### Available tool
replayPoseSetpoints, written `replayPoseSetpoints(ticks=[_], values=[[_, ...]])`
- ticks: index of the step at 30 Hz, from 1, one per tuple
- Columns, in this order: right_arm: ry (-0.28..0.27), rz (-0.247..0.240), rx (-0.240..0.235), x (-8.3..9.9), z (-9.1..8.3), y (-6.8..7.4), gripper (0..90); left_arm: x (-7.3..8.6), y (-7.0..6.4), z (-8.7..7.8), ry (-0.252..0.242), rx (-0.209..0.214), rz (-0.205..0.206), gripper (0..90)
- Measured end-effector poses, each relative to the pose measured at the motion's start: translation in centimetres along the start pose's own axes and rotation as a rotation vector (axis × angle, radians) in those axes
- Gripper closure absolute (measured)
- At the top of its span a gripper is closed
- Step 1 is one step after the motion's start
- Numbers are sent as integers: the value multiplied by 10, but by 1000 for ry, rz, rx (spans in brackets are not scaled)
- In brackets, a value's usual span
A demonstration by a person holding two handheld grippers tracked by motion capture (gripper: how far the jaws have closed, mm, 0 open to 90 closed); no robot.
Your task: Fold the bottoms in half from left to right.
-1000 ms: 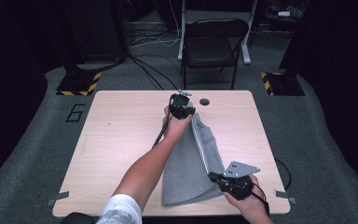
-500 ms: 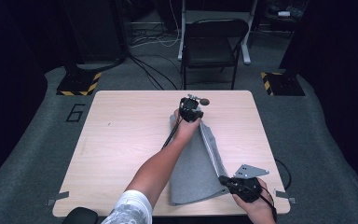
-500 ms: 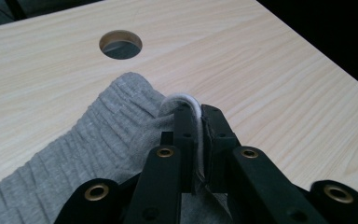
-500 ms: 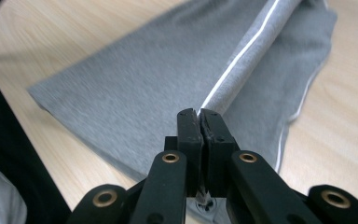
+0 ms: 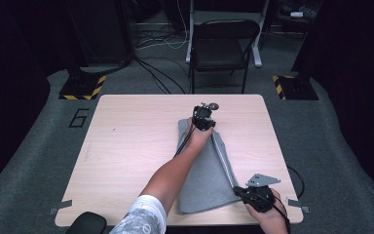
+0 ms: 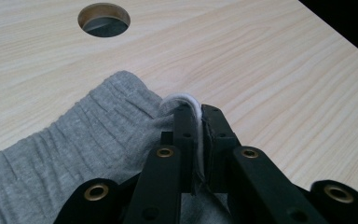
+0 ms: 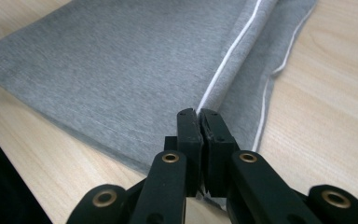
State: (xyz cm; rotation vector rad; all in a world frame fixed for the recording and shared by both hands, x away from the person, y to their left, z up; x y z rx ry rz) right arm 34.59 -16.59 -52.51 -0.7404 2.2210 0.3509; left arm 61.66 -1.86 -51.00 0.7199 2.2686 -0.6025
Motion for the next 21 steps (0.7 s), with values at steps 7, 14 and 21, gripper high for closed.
replayPoseSetpoints(ticks=[7, 14, 21], values=[[20, 9, 28, 6, 4, -1, 865, 2, -3, 6, 3, 20, -4, 840], [46, 15, 61, 13, 7, -7, 847, 3, -1, 0, -3, 32, -1, 702], [44, 52, 76, 14, 2, -14, 862, 3, 2, -5, -24, 35, -13, 624]])
Point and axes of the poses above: each handheld gripper's, and its own axes: z roughly forward along the jaws, x roughly out of its underside, y roughly to its left, the point moved 5 cm from there along z, roughly forward along the jaws, and after that the axes turned 5 degrees about x, right-handed, at the moved point
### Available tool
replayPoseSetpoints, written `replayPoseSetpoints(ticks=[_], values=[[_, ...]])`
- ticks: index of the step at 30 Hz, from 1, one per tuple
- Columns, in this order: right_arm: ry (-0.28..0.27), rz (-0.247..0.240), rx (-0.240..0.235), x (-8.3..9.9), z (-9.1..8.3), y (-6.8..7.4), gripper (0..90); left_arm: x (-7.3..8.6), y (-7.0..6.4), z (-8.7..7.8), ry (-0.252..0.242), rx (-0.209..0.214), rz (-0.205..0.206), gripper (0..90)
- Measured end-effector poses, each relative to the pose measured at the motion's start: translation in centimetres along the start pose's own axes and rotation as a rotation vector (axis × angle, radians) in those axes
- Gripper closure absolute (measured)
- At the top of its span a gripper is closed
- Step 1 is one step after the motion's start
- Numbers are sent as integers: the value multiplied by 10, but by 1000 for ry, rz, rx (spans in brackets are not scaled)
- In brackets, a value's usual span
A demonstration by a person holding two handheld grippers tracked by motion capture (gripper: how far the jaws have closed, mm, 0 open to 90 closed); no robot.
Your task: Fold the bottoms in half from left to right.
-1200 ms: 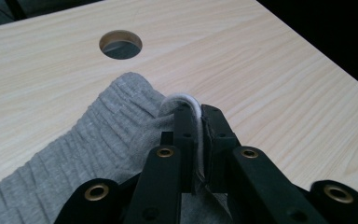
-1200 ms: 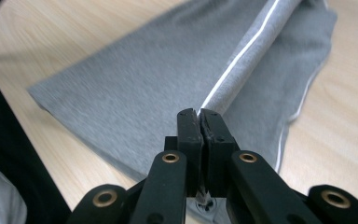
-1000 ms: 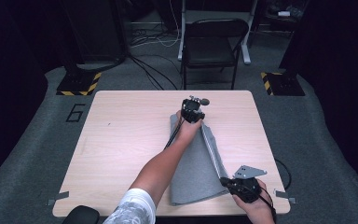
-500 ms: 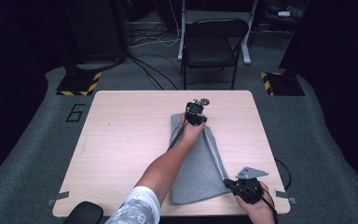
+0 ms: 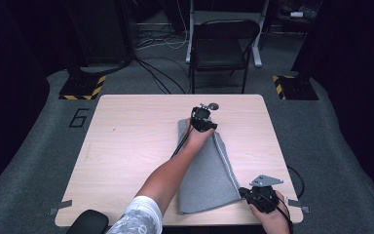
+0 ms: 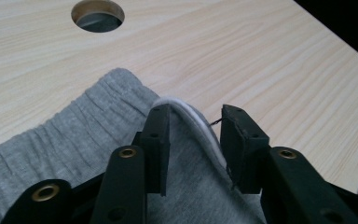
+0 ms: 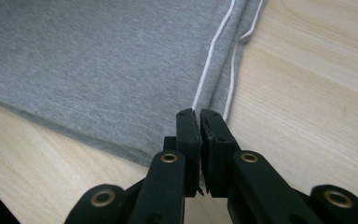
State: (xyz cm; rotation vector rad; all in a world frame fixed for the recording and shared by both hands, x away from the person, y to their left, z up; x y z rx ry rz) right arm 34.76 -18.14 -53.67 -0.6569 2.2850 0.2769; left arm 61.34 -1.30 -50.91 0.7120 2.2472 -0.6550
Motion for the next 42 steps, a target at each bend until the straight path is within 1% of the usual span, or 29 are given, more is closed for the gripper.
replayPoseSetpoints(ticks=[2, 3, 4, 5, 6, 8, 10, 11, 12, 14, 15, 16, 17, 18, 19, 20, 21, 22, 24, 25, 26, 27, 28, 31, 33, 35, 40, 41, 42], values=[[6, 0, 2, 1, -1, -1, 857, -1, 1, -3, -2, -5, 6, 583], [0, -2, 3, 1, -2, -2, 851, -2, 1, -4, -5, -2, 5, 583], [-5, 8, 5, 0, -2, -1, 842, -2, 1, -5, -8, -2, 1, 580], [-9, 3, 2, 0, -2, -1, 836, -3, 2, -6, -8, -4, 2, 578], [-9, 11, 3, 0, -3, 0, 829, -3, 2, -7, -13, -10, 2, 573], [-19, 3, 5, -2, -2, 1, 816, -2, 4, -8, -11, -9, 2, 569], [-35, 1, 4, -3, -3, 2, 809, 1, 3, -8, -13, -11, -8, 569], [-40, 3, 4, -4, -3, 3, 801, 2, 4, -8, -4, -12, 5, 569], [-42, -2, 1, -4, -3, 3, 794, 3, 4, -8, -7, -10, -3, 568], [-45, -1, 5, -5, -2, 5, 778, 4, 5, -9, -8, -11, 1, 552], [-53, -17, -3, -6, -1, 7, 764, 5, 5, -9, -10, -6, -9, 549], [-53, -17, -3, -6, -1, 7, 764, 5, 4, -9, -16, -7, -10, 549], [-45, -24, -6, -6, -1, 8, 752, 5, 5, -11, -12, -5, 4, 548], [-56, -15, -4, -6, 0, 9, 737, 4, 4, -13, -17, -8, 4, 544], [-45, -37, -8, -6, 0, 9, 723, 3, 4, -14, -31, -7, 6, 540], [-48, -31, 1, -6, 2, 9, 717, 3, 4, -17, -29, -11, 19, 536], [-35, -27, 3, -5, 3, 10, 713, 2, 5, -18, -30, -9, 18, 533], [-30, -37, 4, -5, 5, 9, 706, 2, 5, -20, -38, -12, 19, 527], [-23, -36, 11, -4, 7, 8, 705, 4, 7, -23, -46, -10, 7, 524], [-23, -27, 21, -3, 9, 8, 701, 11, 9, -23, -30, -19, 14, 534], [-23, -27, 21, -3, 9, 8, 701, 11, 9, -23, -30, -19, 14, 537], [-16, -31, 26, -2, 9, 6, 700, 15, 12, -23, -11, -25, 19, 537], [-12, -33, 36, -1, 9, 4, 699, 18, 14, -23, -6, -33, 20, 539], [-10, 0, 30, 1, 10, 1, 696, 26, 23, -23, 5, -38, -3, 541], [-6, -7, 29, 2, 10, 1, 696, 28, 25, -23, 9, -44, -7, 541], [1, -16, 36, 1, 10, 1, 697, 30, 28, -23, 22, -44, 5, 543], [3, -32, 39, 2, 11, 1, 693, 33, 31, -21, 35, -49, 4, 551], [2, -17, 37, 3, 11, 1, 692, 34, 32, -20, 41, -59, 11, 557], [2, -17, 37, 3, 11, 1, 692, 34, 32, -20, 41, -59, 11, 558]])
Point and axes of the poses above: each handheld gripper's, and its own axes: z roughly forward along the jaws, x roughly out of its underside, y roughly to its left, the point moved 5 cm from there along z, roughly forward along the jaws, and after that the axes turned 5 degrees about x, right-handed, at the moved point
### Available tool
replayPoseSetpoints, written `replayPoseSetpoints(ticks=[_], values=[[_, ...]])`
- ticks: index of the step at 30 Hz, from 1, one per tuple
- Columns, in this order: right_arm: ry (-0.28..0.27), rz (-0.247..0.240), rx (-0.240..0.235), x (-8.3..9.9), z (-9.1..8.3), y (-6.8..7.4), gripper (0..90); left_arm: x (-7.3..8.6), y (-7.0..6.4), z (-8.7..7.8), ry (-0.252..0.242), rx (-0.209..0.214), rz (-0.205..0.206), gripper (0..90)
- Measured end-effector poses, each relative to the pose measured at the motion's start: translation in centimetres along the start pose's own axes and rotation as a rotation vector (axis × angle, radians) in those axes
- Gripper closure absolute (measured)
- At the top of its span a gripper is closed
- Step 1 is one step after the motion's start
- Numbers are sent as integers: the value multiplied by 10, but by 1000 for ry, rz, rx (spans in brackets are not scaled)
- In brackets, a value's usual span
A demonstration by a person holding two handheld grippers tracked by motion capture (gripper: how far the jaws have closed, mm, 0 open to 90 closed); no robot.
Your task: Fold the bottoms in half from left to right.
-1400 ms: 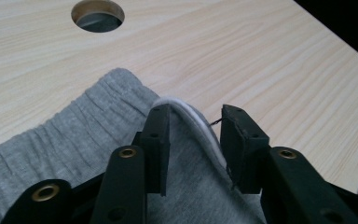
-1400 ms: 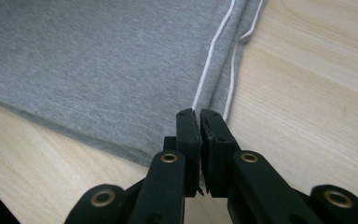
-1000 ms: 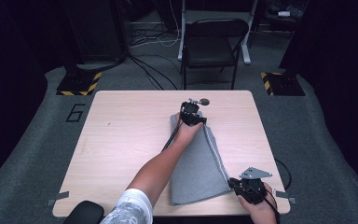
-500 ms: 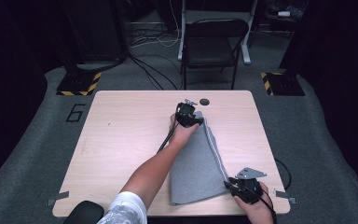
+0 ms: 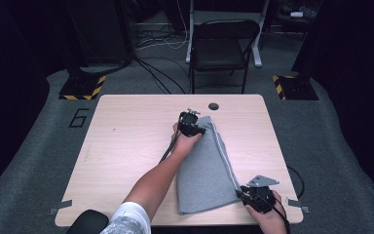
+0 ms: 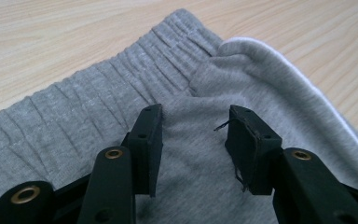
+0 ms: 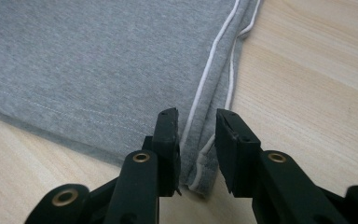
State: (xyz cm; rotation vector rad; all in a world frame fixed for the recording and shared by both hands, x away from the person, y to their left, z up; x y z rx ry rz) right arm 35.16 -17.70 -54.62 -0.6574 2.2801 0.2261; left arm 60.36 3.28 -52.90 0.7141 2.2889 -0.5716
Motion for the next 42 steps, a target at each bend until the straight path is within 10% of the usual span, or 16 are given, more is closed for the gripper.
replayPoseSetpoints(ticks=[15, 42], values=[[-25, 4, -3, -4, -7, 0, 612, -2, 6, -19, -16, 17, 37, 520], [-49, -43, -18, -21, 8, 3, 535, 24, 42, -52, -25, -67, -39, 485]])
Point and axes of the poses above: each handheld gripper's, and its own axes: z roughly forward along the jaws, x roughly out of its underside, y roughly to its left, the point moved 5 cm from there along z, roughly forward along the jaws, and after that the axes turned 5 degrees about x, right-handed, at the moved point
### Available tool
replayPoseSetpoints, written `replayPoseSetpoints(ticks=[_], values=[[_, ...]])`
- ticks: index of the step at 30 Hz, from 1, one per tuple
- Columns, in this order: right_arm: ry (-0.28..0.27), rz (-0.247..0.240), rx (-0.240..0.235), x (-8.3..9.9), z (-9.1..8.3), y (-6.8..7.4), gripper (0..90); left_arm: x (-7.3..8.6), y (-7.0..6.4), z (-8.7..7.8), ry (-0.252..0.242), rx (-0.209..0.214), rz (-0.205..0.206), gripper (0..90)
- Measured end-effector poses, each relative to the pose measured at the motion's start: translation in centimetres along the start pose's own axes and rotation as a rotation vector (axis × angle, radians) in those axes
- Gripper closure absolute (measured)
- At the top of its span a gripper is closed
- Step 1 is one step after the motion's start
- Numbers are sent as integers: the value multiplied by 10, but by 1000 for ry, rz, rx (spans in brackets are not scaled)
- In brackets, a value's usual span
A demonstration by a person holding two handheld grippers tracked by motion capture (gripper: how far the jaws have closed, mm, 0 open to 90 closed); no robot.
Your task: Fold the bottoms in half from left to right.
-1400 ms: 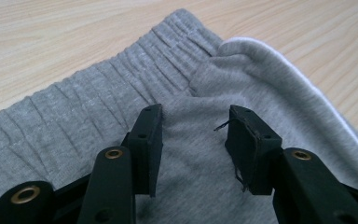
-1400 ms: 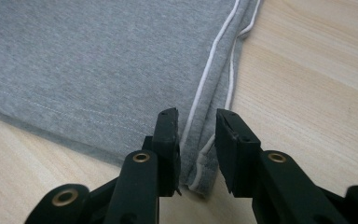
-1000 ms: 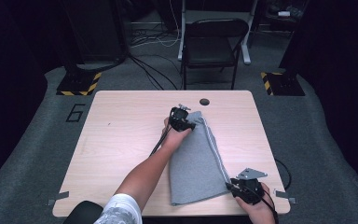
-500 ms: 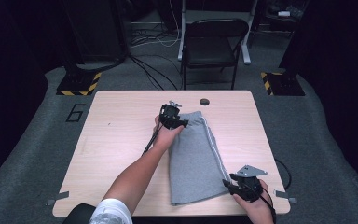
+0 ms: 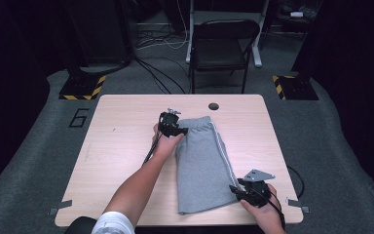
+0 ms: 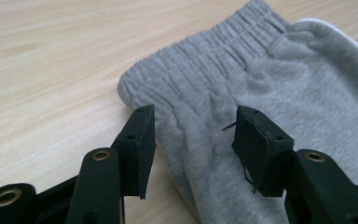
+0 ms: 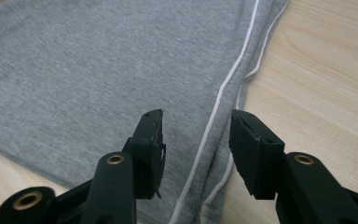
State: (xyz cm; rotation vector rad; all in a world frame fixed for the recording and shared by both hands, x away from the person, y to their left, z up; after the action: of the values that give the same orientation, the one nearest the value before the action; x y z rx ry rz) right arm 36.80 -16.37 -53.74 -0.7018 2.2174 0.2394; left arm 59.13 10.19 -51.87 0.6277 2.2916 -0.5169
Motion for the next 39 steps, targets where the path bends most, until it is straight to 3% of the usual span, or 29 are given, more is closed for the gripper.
replayPoseSetpoints(ticks=[15, 18, 29, 35, 38, 39], values=[[39, -2, 14, 6, 8, -4, 530, 15, 3, 13, 23, 4, -20, 482], [40, 19, 19, 7, 9, -4, 529, 15, 3, 14, 22, 3, -20, 481], [62, 6, 30, 10, 10, -6, 513, 18, 3, 18, 30, -5, -9, 481], [62, 51, 29, 11, 10, -4, 512, 20, 3, 20, 34, -8, -8, 479], [52, 28, 23, 11, 11, -7, 511, 20, 3, 20, 35, -8, -8, 480], [58, 43, 22, 12, 11, -7, 511, 20, 3, 20, 35, -8, -7, 481]])
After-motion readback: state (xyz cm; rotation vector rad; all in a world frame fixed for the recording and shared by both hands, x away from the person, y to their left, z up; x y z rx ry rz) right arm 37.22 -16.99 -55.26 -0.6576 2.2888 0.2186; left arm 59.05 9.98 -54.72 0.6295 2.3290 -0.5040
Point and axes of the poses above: each handheld gripper's, and its own axes: z roughly forward along the jaws, x roughly out of its underside, y roughly to its left, the point moved 5 cm from there along z, roughly forward along the jaws, and after that the axes turned 5 degrees about x, right-handed, at the moved point
